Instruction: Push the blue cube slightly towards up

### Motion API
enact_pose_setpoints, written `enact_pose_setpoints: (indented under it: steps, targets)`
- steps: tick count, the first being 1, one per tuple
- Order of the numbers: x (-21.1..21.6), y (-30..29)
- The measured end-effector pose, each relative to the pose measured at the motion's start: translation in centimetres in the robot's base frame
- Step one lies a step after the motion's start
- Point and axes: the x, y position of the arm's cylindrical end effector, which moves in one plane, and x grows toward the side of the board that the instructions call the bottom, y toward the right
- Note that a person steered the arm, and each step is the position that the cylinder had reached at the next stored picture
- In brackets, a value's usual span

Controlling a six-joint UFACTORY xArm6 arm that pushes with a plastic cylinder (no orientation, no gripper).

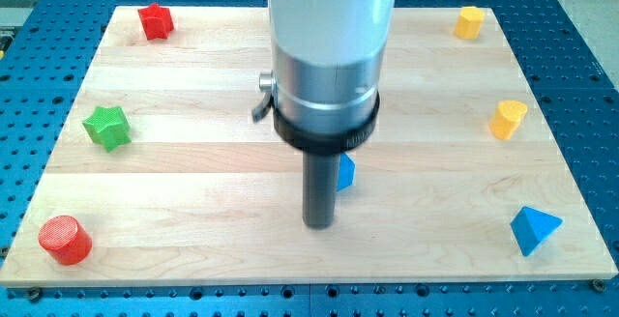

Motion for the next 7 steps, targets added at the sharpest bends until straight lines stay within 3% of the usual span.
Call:
enact_pose_setpoints:
  steps: [1,4,7]
  targets:
    - [0.7,0.3]
    - [-6.2,3.1]
    - [-6.1,0.2]
